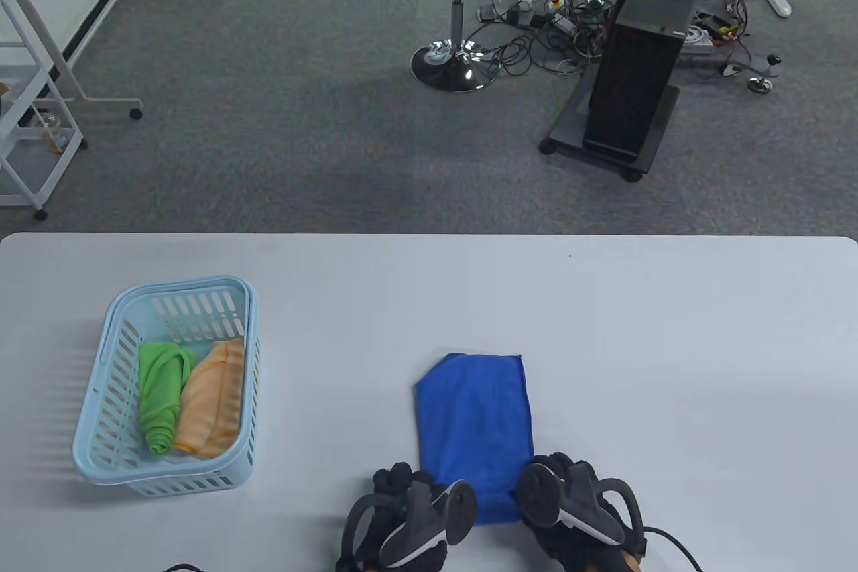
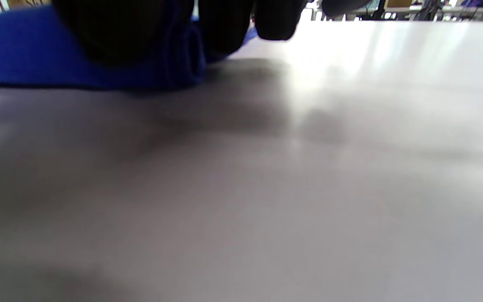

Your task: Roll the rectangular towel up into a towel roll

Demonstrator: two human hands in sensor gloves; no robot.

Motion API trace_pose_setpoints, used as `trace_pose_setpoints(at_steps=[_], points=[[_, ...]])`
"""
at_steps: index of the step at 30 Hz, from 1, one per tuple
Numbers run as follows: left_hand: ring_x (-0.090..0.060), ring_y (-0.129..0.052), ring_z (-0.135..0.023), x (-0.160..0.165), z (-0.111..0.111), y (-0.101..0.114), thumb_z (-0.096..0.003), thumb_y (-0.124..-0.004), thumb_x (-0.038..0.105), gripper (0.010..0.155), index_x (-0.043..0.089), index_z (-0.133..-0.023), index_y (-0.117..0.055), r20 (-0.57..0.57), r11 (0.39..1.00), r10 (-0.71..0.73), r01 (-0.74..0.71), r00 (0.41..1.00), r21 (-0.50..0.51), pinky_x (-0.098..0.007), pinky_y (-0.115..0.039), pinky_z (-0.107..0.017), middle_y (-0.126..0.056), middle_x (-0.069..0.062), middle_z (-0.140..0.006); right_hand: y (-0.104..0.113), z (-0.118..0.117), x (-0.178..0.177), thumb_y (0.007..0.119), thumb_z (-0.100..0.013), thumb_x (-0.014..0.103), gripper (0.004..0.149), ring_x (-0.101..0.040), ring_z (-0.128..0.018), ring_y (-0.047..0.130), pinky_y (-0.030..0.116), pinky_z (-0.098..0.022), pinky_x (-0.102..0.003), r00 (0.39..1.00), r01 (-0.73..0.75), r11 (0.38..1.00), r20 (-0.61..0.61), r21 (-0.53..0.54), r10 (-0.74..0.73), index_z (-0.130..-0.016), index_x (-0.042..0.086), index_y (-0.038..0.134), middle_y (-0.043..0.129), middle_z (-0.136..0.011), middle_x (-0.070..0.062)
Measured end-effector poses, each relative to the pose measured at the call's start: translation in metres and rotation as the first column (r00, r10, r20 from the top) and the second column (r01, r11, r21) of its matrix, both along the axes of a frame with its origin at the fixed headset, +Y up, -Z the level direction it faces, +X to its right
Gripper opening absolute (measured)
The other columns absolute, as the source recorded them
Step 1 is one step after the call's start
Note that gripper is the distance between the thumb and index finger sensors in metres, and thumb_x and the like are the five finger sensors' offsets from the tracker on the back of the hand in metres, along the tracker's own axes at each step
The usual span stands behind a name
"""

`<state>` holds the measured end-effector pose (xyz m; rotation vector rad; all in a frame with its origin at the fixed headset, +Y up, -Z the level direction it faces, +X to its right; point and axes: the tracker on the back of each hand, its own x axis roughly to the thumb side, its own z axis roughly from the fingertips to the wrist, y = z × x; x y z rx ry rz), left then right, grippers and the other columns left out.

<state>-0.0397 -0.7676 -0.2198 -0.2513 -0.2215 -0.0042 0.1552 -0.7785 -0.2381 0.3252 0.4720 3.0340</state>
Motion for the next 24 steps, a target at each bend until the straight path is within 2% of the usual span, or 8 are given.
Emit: trace_pose_setpoints(at_steps=[6, 9, 12, 13, 15, 16, 20, 24], points=[[-0.043, -0.073, -0.093, -0.016, -0.009, 0.012, -0.0396, -0.081, 0.037, 0.046, 0.024, -0.083, -0.091, -0.107, 0.977, 0.214, -0.215, 0.971, 0.0, -0.065, -0.055, -0.067, -0.097, -0.007, -0.083, 0.007, 0.0, 0.004, 0.071, -0.035, 0.034, 0.049, -0.035, -0.096, 0.056, 0.043, -0.07, -0.063, 1.0, 0.023, 0.996, -0.011, -0.086, -0.024, -0.082, 0.024, 0.072, 0.055, -0.1, -0.009], [-0.038, -0.083, -0.086, -0.018, -0.008, 0.014, -0.0396, -0.08, 0.035, 0.045, 0.021, -0.08, -0.092, -0.114, 0.979, 0.202, -0.203, 0.973, 0.005, -0.065, -0.059, -0.065, -0.104, -0.008, -0.07, 0.01, -0.002, 0.007, 0.07, -0.035, 0.037, 0.048, -0.034, -0.095, 0.059, 0.044, -0.07, -0.063, 0.998, 0.055, 0.995, 0.009, -0.085, -0.055, -0.082, 0.025, 0.073, 0.06, -0.098, -0.008], [-0.037, -0.084, -0.084, -0.018, -0.008, 0.012, -0.0394, -0.08, 0.035, 0.045, 0.021, -0.08, -0.092, -0.12, 0.985, 0.175, -0.174, 0.977, 0.017, -0.065, -0.059, -0.065, -0.105, -0.008, -0.067, 0.014, -0.004, 0.01, 0.071, -0.034, 0.042, 0.049, -0.034, -0.095, 0.062, 0.045, -0.07, -0.063, 0.997, 0.076, 0.996, 0.035, -0.055, -0.074, -0.08, 0.027, 0.077, 0.064, -0.097, -0.008], [-0.039, -0.08, -0.086, -0.019, -0.008, 0.011, -0.0394, -0.08, 0.035, 0.045, 0.021, -0.08, -0.092, -0.129, 0.989, 0.146, -0.143, 0.981, 0.033, -0.066, -0.055, -0.065, -0.104, -0.009, -0.067, 0.016, -0.005, 0.01, 0.071, -0.034, 0.044, 0.05, -0.034, -0.095, 0.06, 0.045, -0.07, -0.063, 0.995, 0.097, 0.994, 0.044, -0.045, -0.095, -0.081, 0.027, 0.076, 0.061, -0.098, -0.008], [-0.039, -0.079, -0.086, -0.021, -0.009, 0.012, -0.0396, -0.08, 0.036, 0.045, 0.021, -0.08, -0.092, -0.144, 0.991, 0.13, -0.128, 0.981, 0.027, -0.067, -0.055, -0.066, -0.104, -0.008, -0.067, 0.028, -0.003, 0.012, 0.073, -0.033, 0.046, 0.068, -0.035, -0.097, 0.054, 0.042, -0.071, -0.063, 0.988, 0.149, 0.988, 0.052, -0.028, -0.147, -0.096, 0.024, 0.065, 0.052, -0.102, -0.01], [-0.039, -0.08, -0.086, -0.022, -0.01, 0.01, -0.0395, -0.08, 0.036, 0.045, 0.021, -0.08, -0.092, -0.152, 0.989, 0.147, -0.146, 0.977, 0.016, -0.067, -0.055, -0.065, -0.104, -0.009, -0.066, 0.034, -0.001, 0.013, 0.074, -0.033, 0.046, 0.07, -0.036, -0.098, 0.052, 0.041, -0.071, -0.063, 0.983, 0.178, 0.984, 0.046, 0.013, -0.179, -0.098, 0.025, 0.061, 0.05, -0.103, -0.01], [-0.037, -0.082, -0.084, -0.029, -0.014, 0.002, -0.0393, -0.08, 0.037, 0.045, 0.022, -0.08, -0.093, -0.181, 0.983, 0.164, -0.175, 0.97, -0.047, -0.066, -0.058, -0.065, -0.106, -0.008, -0.064, 0.043, 0.007, 0.009, 0.076, -0.032, 0.043, 0.066, -0.034, -0.097, 0.055, 0.042, -0.071, -0.063, 0.969, 0.246, 0.964, -0.013, 0.104, -0.246, -0.095, 0.029, 0.063, 0.054, -0.101, -0.007], [-0.036, -0.085, -0.082, -0.031, -0.015, 0.001, -0.0387, -0.08, 0.037, 0.045, 0.021, -0.078, -0.094, -0.204, 0.978, 0.184, -0.2, 0.962, -0.058, -0.066, -0.059, -0.064, -0.108, -0.009, -0.06, 0.028, 0.004, -0.002, 0.077, -0.032, 0.043, 0.064, -0.033, -0.098, 0.054, 0.042, -0.071, -0.063, 0.981, 0.19, 0.981, -0.044, 0.031, -0.189, -0.094, 0.033, 0.066, 0.052, -0.103, -0.004]])
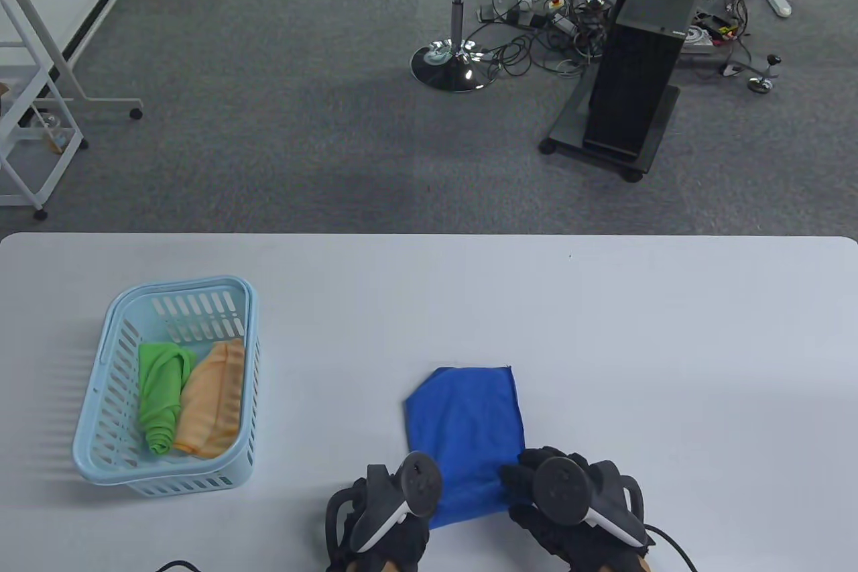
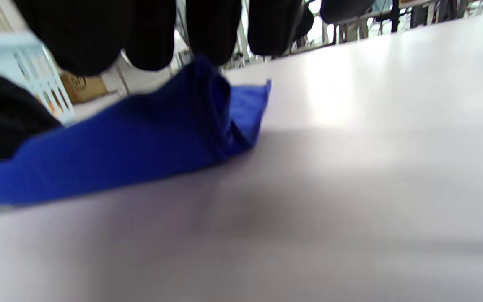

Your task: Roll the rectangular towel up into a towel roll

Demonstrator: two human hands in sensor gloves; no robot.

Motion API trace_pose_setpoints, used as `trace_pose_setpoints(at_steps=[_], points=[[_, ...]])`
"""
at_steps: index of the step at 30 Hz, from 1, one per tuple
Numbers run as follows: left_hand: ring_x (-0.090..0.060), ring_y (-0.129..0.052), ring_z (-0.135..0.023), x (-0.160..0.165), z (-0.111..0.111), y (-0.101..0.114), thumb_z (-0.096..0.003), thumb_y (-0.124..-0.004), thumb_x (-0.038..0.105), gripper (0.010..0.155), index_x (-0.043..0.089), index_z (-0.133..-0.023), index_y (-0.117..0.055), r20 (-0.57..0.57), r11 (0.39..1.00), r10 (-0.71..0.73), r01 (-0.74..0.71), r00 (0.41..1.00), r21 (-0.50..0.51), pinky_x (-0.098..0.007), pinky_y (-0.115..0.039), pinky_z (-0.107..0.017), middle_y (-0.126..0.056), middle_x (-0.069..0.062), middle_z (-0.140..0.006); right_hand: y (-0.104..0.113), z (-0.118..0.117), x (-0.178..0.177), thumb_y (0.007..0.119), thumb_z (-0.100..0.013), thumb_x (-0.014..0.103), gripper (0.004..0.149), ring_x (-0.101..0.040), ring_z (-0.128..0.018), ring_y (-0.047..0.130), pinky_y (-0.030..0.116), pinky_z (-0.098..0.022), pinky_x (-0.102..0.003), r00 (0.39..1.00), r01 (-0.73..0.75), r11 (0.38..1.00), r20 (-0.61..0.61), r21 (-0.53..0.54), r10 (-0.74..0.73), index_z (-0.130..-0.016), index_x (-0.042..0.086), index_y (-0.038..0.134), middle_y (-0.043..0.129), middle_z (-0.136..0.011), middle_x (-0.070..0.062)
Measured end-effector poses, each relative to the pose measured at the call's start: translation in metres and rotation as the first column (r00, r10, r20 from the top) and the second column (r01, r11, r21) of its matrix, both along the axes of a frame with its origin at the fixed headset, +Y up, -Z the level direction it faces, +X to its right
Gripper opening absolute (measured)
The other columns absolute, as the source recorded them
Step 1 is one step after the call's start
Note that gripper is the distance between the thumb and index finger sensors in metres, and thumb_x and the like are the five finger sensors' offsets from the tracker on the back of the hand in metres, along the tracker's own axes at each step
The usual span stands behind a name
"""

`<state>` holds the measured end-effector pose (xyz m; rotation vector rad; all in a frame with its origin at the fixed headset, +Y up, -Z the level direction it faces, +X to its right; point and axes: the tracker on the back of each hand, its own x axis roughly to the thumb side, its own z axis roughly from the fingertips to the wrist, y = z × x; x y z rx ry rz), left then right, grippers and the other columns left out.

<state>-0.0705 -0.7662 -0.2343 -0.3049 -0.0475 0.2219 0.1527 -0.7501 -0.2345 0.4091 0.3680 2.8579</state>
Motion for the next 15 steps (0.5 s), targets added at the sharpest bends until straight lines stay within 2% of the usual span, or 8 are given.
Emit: trace_pose_setpoints(at_steps=[3, 6, 8, 9, 10, 12, 15], points=[[-0.036, -0.085, -0.082, 0.002, 0.0, -0.002, -0.0389, -0.079, 0.037, 0.045, 0.021, -0.078, -0.094, 0.002, 1.0, -0.014, 0.014, 1.0, -0.007, -0.066, -0.059, -0.064, -0.107, -0.008, -0.059, -0.015, -0.003, -0.007, 0.078, -0.032, 0.044, 0.06, -0.033, -0.098, 0.056, 0.042, -0.071, -0.063, 0.995, -0.089, 0.995, -0.042, -0.038, 0.087, -0.091, 0.031, 0.072, 0.057, -0.102, -0.004], [-0.036, -0.084, -0.081, 0.0, -0.001, 0.001, -0.0392, -0.079, 0.037, 0.045, 0.021, -0.079, -0.094, -0.014, 1.0, -0.002, 0.002, 1.0, -0.011, -0.066, -0.059, -0.064, -0.107, -0.009, -0.061, -0.024, -0.005, -0.015, 0.08, -0.03, 0.042, 0.059, -0.031, -0.092, 0.067, 0.044, -0.07, -0.063, 0.994, -0.109, 0.994, -0.012, 0.016, 0.109, -0.088, 0.03, 0.072, 0.067, -0.094, -0.002], [-0.039, -0.078, -0.086, -0.001, 0.001, 0.007, -0.0396, -0.08, 0.039, 0.049, 0.022, -0.084, -0.09, -0.018, 1.0, -0.008, 0.009, 1.0, 0.027, -0.067, -0.055, -0.065, -0.101, -0.011, -0.07, -0.024, -0.003, -0.023, 0.082, -0.029, 0.041, 0.059, -0.03, -0.09, 0.07, 0.045, -0.07, -0.063, 0.984, -0.175, 0.984, -0.01, 0.045, 0.176, -0.086, 0.028, 0.072, 0.069, -0.091, -0.002], [-0.043, -0.07, -0.091, -0.001, 0.004, 0.013, -0.0404, -0.079, 0.038, 0.053, 0.023, -0.091, -0.083, -0.018, 0.997, -0.017, 0.019, 1.0, 0.078, -0.068, -0.05, -0.067, -0.093, -0.013, -0.081, -0.024, -0.002, -0.026, 0.082, -0.029, 0.041, 0.058, -0.03, -0.09, 0.071, 0.046, -0.071, -0.062, 0.977, -0.213, 0.975, -0.013, 0.07, 0.214, -0.085, 0.028, 0.072, 0.07, -0.091, -0.001], [-0.044, -0.064, -0.094, -0.001, 0.006, 0.018, -0.041, -0.079, 0.037, 0.053, 0.027, -0.093, -0.08, -0.017, 0.992, -0.028, 0.03, 0.999, 0.12, -0.068, -0.046, -0.068, -0.086, -0.014, -0.088, -0.023, -0.002, -0.027, 0.081, -0.03, 0.04, 0.057, -0.029, -0.089, 0.072, 0.047, -0.07, -0.062, 0.975, -0.221, 0.972, -0.015, 0.08, 0.223, -0.085, 0.028, 0.073, 0.071, -0.09, -0.002], [-0.044, -0.058, -0.096, 0.003, 0.013, 0.032, -0.042, -0.077, 0.037, 0.049, 0.031, -0.091, -0.079, 0.043, 0.973, -0.023, 0.013, 0.999, 0.231, -0.068, -0.041, -0.069, -0.079, -0.013, -0.092, -0.023, -0.001, -0.028, 0.08, -0.031, 0.039, 0.056, -0.029, -0.088, 0.074, 0.048, -0.07, -0.062, 0.973, -0.227, 0.97, -0.013, 0.083, 0.229, -0.085, 0.027, 0.073, 0.072, -0.089, -0.002], [-0.041, -0.06, -0.094, 0.013, 0.01, 0.037, -0.0407, -0.078, 0.037, 0.043, 0.034, -0.082, -0.086, 0.237, 0.967, 0.013, -0.073, 0.972, 0.246, -0.066, -0.041, -0.07, -0.081, -0.009, -0.089, -0.023, -0.004, -0.029, 0.078, -0.031, 0.037, 0.053, -0.028, -0.084, 0.077, 0.049, -0.07, -0.061, 0.973, -0.227, 0.971, -0.013, 0.075, 0.229, -0.083, 0.026, 0.075, 0.076, -0.084, -0.002]])
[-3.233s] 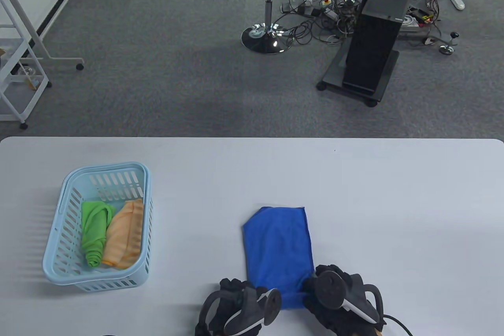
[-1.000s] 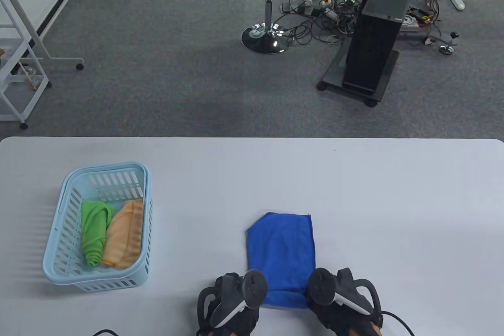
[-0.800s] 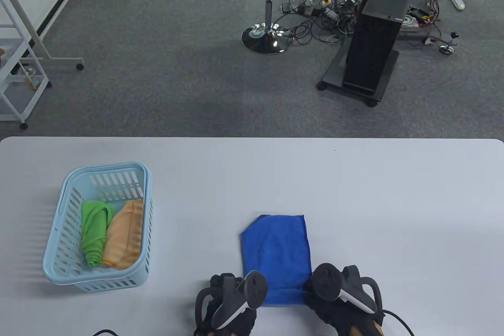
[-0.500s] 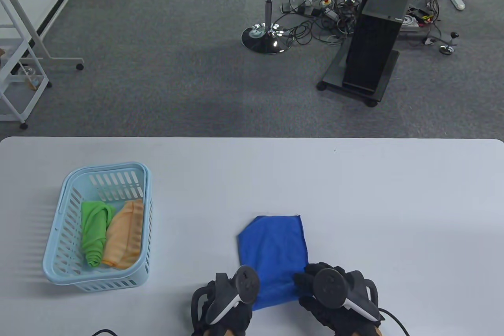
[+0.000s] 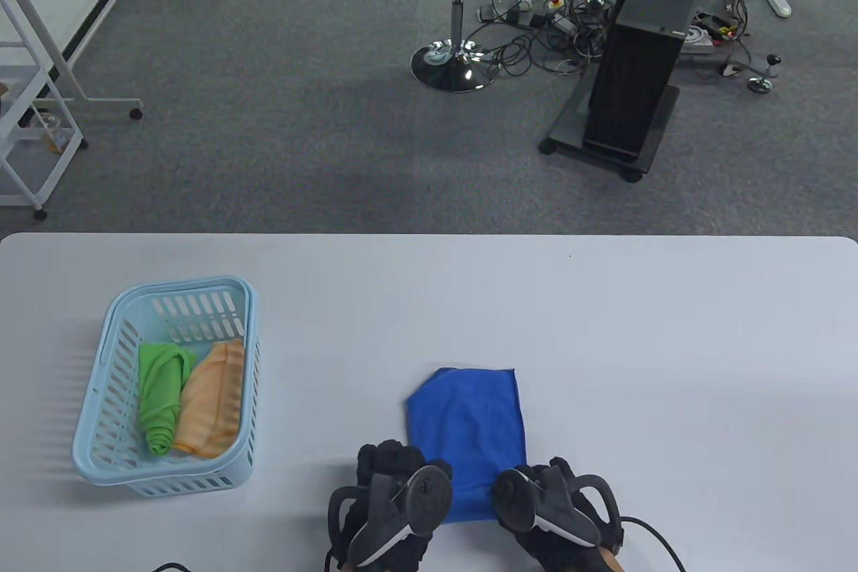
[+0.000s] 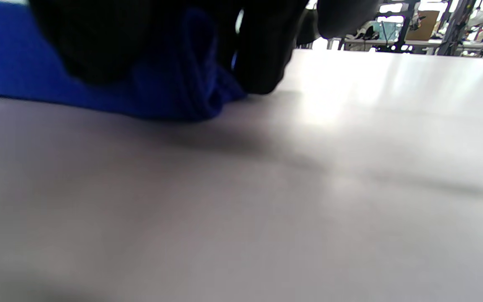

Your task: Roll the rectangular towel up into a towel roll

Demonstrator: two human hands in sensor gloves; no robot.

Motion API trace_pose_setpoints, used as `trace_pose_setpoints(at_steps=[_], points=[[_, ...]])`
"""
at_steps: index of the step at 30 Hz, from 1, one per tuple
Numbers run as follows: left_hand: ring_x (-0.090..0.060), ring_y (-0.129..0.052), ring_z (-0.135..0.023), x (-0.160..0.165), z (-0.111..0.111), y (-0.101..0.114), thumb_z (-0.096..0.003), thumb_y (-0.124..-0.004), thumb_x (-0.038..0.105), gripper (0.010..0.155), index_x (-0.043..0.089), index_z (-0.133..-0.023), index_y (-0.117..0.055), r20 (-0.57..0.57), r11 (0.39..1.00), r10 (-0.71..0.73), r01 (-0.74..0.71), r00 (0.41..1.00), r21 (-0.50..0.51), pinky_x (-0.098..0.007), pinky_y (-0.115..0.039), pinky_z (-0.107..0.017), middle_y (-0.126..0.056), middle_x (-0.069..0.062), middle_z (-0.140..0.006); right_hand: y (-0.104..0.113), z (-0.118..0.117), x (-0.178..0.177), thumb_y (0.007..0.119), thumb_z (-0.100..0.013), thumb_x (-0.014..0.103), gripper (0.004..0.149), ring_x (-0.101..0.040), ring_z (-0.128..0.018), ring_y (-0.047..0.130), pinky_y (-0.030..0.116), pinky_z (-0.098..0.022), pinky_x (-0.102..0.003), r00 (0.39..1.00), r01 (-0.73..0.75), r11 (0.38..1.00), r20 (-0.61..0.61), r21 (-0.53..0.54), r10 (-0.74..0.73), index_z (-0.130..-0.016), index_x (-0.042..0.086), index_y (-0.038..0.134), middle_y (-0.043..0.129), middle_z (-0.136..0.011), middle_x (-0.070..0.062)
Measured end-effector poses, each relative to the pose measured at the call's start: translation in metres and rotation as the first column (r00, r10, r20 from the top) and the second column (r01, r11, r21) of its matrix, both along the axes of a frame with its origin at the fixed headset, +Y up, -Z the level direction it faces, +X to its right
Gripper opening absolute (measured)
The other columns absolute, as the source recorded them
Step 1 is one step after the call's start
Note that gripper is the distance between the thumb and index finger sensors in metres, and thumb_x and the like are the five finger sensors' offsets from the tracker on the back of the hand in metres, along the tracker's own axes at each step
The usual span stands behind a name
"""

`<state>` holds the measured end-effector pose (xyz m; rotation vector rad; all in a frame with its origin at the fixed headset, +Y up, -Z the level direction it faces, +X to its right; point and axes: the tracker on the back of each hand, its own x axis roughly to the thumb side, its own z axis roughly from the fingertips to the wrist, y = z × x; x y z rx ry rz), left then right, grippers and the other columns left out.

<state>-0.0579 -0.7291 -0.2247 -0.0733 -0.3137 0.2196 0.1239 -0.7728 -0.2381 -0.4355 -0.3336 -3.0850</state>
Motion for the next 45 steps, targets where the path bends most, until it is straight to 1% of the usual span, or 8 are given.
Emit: trace_pose_setpoints(at_steps=[5, 8, 13, 19, 25, 30, 40, 45], points=[[-0.042, -0.057, -0.097, 0.01, -0.011, -0.032, -0.0387, -0.077, 0.044, 0.048, 0.032, -0.084, -0.087, 0.14, 0.982, -0.118, 0.136, 0.983, -0.13, -0.066, -0.041, -0.07, -0.078, -0.01, -0.096, 0.0, -0.009, 0.002, 0.077, -0.031, 0.038, 0.052, -0.027, -0.083, 0.076, 0.05, -0.069, -0.061, 1.0, 0.025, 0.998, 0.003, -0.065, -0.024, -0.082, 0.026, 0.075, 0.076, -0.083, -0.002], [-0.043, -0.06, -0.097, 0.012, -0.011, -0.049, -0.0341, -0.079, 0.053, 0.064, 0.032, -0.094, -0.073, 0.174, 0.96, -0.202, 0.231, 0.964, -0.161, -0.067, -0.043, -0.069, -0.074, -0.008, -0.099, -0.001, -0.01, 0.006, 0.075, -0.031, 0.038, 0.051, -0.027, -0.083, 0.075, 0.049, -0.069, -0.061, 0.999, 0.051, 0.996, 0.006, -0.073, -0.051, -0.081, 0.027, 0.076, 0.076, -0.083, -0.002], [-0.04, -0.062, -0.099, 0.015, -0.011, -0.048, -0.0317, -0.088, 0.05, 0.069, 0.032, -0.096, -0.069, 0.163, 0.939, -0.303, 0.323, 0.939, -0.118, -0.067, -0.045, -0.071, -0.075, -0.003, -0.099, 0.0, -0.013, 0.01, 0.072, -0.033, 0.038, 0.049, -0.027, -0.082, 0.076, 0.047, -0.07, -0.063, 0.996, 0.091, 0.992, 0.011, -0.086, -0.091, -0.081, 0.026, 0.078, 0.078, -0.08, -0.002], [-0.034, -0.081, -0.084, 0.017, -0.015, -0.047, -0.0376, -0.085, 0.037, 0.053, 0.025, -0.089, -0.08, 0.132, 0.957, -0.27, 0.281, 0.954, -0.072, -0.063, -0.058, -0.067, -0.088, -0.005, -0.087, 0.003, -0.013, 0.015, 0.074, -0.032, 0.043, 0.052, -0.027, -0.081, 0.078, 0.05, -0.069, -0.062, 0.992, 0.129, 0.989, 0.016, -0.066, -0.128, -0.081, 0.027, 0.078, 0.079, -0.081, -0.002], [-0.032, -0.09, -0.077, 0.004, -0.021, -0.043, -0.0366, -0.082, 0.038, 0.053, 0.028, -0.089, -0.082, 0.087, 0.988, -0.097, 0.107, 0.991, -0.112, -0.062, -0.065, -0.064, -0.098, -0.004, -0.077, 0.004, -0.008, 0.011, 0.084, -0.022, 0.05, 0.082, -0.032, -0.092, 0.066, 0.045, -0.071, -0.064, 0.991, 0.133, 0.989, -0.025, -0.059, -0.135, -0.096, 0.023, 0.059, 0.061, -0.097, -0.007], [-0.03, -0.098, -0.067, -0.001, -0.023, -0.043, -0.0364, -0.079, 0.041, 0.056, 0.026, -0.091, -0.08, 0.042, 0.993, -0.057, 0.061, 0.998, -0.103, -0.06, -0.07, -0.06, -0.105, -0.002, -0.064, -0.002, -0.009, 0.003, 0.079, -0.029, 0.04, 0.061, -0.027, -0.085, 0.076, 0.05, -0.07, -0.061, 0.999, 0.049, 0.998, -0.025, 0.049, -0.048, -0.088, 0.028, 0.069, 0.074, -0.087, -0.002], [-0.04, -0.069, -0.084, 0.0, -0.021, -0.049, -0.0402, -0.066, 0.042, 0.053, 0.029, -0.087, -0.087, -0.003, 0.979, -0.144, 0.142, 0.99, -0.149, -0.065, -0.047, -0.067, -0.083, -0.009, -0.085, 0.004, -0.009, 0.006, 0.063, -0.034, 0.041, 0.055, -0.026, -0.067, 0.088, 0.047, -0.069, -0.065, 0.997, 0.081, 0.996, 0.006, -0.021, -0.081, -0.084, 0.025, 0.081, 0.088, -0.068, -0.002], [-0.038, -0.072, -0.082, 0.007, -0.021, -0.048, -0.0407, -0.072, 0.039, 0.053, 0.031, -0.093, -0.076, -0.001, 0.97, -0.188, 0.185, 0.982, -0.156, -0.064, -0.05, -0.067, -0.086, -0.009, -0.076, 0.006, -0.007, 0.004, 0.07, -0.032, 0.046, 0.065, -0.027, -0.083, 0.075, 0.042, -0.07, -0.066, 0.997, 0.076, 0.992, 0.016, 0.096, -0.078, -0.095, 0.033, 0.063, 0.066, -0.091, -0.004]])
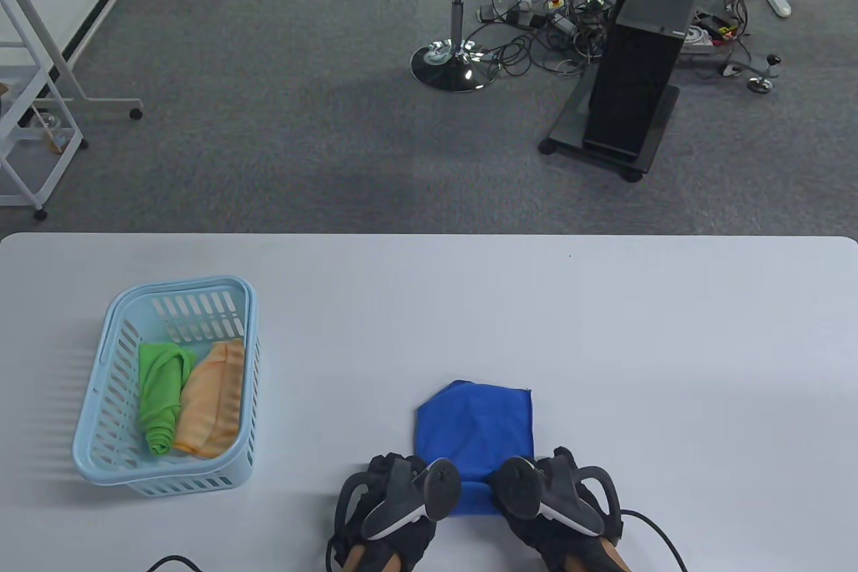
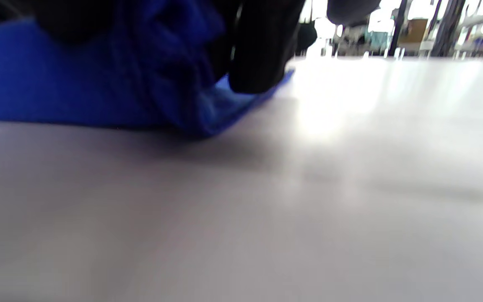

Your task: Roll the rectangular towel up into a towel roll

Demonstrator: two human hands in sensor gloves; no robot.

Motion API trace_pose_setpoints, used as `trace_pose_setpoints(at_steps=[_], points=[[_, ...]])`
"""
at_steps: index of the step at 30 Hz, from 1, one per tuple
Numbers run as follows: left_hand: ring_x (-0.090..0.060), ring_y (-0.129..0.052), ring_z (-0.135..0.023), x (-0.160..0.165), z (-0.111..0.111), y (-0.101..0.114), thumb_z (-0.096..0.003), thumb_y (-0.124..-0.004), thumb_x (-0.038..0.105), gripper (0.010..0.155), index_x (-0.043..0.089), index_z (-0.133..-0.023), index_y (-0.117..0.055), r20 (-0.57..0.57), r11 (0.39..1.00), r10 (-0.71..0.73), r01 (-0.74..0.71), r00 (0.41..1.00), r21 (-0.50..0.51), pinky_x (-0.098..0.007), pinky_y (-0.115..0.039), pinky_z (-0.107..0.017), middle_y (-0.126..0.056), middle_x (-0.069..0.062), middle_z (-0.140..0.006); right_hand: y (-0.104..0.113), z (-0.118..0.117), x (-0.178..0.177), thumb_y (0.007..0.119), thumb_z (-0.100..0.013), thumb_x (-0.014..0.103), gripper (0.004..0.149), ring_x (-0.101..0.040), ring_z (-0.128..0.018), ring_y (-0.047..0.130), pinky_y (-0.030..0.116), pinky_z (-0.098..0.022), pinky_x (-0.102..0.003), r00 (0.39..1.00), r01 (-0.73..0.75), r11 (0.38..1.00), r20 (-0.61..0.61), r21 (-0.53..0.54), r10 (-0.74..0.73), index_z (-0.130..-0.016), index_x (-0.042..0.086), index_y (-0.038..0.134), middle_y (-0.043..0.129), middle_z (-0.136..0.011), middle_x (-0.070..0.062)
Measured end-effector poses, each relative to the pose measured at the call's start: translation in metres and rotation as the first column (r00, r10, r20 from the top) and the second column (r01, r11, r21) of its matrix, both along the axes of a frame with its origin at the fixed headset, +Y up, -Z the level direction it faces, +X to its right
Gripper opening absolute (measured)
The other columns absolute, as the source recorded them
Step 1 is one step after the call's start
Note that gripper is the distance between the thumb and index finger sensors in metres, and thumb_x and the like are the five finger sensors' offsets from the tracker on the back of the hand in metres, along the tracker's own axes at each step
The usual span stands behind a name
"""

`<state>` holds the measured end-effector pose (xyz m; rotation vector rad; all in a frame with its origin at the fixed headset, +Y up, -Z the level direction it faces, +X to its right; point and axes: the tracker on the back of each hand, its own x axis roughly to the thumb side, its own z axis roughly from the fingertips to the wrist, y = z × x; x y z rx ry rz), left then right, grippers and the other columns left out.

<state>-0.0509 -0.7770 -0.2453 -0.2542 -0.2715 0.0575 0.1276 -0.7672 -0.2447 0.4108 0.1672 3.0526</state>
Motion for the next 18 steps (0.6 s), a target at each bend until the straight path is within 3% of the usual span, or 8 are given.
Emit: trace_pose_setpoints(at_steps=[3, 5, 7, 10, 13, 18], points=[[-0.038, -0.072, -0.083, -0.003, -0.002, 0.001, -0.0398, -0.076, 0.042, 0.06, 0.032, -0.097, -0.065, -0.033, 1.0, 0.022, -0.021, 0.999, 0.007, -0.065, -0.05, -0.067, -0.086, -0.01, -0.075, 0.006, 0.002, -0.004, 0.077, -0.032, 0.043, 0.072, -0.029, -0.095, 0.058, 0.034, -0.072, -0.066, 0.996, 0.079, 0.996, -0.034, -0.04, -0.081, -0.098, 0.037, 0.048, 0.047, -0.1, -0.004], [-0.039, -0.067, -0.087, -0.004, -0.002, 0.001, -0.0401, -0.078, 0.041, 0.053, 0.035, -0.091, -0.065, -0.041, 0.999, 0.041, -0.041, 0.998, 0.008, -0.065, -0.046, -0.068, -0.08, -0.008, -0.082, 0.006, 0.004, -0.008, 0.078, -0.032, 0.039, 0.063, -0.028, -0.093, 0.061, 0.036, -0.072, -0.065, 0.99, 0.118, 0.993, -0.075, -0.004, -0.118, -0.091, 0.037, 0.057, 0.052, -0.098, -0.003], [-0.04, -0.061, -0.09, -0.002, -0.001, 0.002, -0.0401, -0.079, 0.039, 0.043, 0.035, -0.082, -0.07, -0.03, 0.998, 0.04, -0.038, 0.999, 0.049, -0.065, -0.043, -0.069, -0.072, -0.008, -0.091, 0.001, 0.003, -0.011, 0.076, -0.032, 0.039, 0.054, -0.026, -0.089, 0.07, 0.044, -0.071, -0.063, 0.992, 0.073, 0.997, -0.105, 0.024, -0.07, -0.084, 0.035, 0.063, 0.057, -0.095, -0.002], [-0.04, -0.06, -0.091, 0.003, 0.001, 0.004, -0.0402, -0.079, 0.04, 0.041, 0.035, -0.081, -0.077, -0.002, 0.997, -0.031, 0.031, 1.0, 0.063, -0.065, -0.044, -0.069, -0.071, -0.01, -0.095, -0.006, 0.0, -0.01, 0.07, -0.034, 0.044, 0.056, -0.026, -0.09, 0.07, 0.048, -0.071, -0.062, 0.996, -0.054, 0.993, -0.08, -0.107, 0.045, -0.089, 0.036, 0.062, 0.057, -0.097, -0.004], [-0.043, -0.056, -0.094, 0.004, 0.004, 0.005, -0.0424, -0.07, 0.041, 0.048, 0.034, -0.09, -0.077, 0.012, 0.997, -0.071, 0.071, 0.997, 0.024, -0.065, -0.041, -0.069, -0.067, -0.014, -0.101, -0.003, 0.0, -0.007, 0.075, -0.029, 0.05, 0.064, -0.031, -0.091, 0.069, 0.045, -0.07, -0.065, 0.999, 0.014, 0.993, -0.038, -0.114, -0.018, -0.091, 0.034, 0.067, 0.059, -0.098, -0.008], [-0.045, -0.051, -0.096, 0.007, 0.006, 0.005, -0.0343, -0.074, 0.058, 0.071, 0.025, -0.097, -0.072, 0.052, 0.997, -0.071, 0.072, 0.996, -0.011, -0.067, -0.037, -0.07, -0.062, -0.016, -0.104, -0.006, 0.001, -0.012, 0.08, -0.027, 0.05, 0.076, -0.034, -0.097, 0.057, 0.037, -0.071, -0.067, 0.993, -0.121, 0.982, -0.027, -0.146, 0.118, -0.096, 0.032, 0.054, 0.052, -0.101, -0.007]])
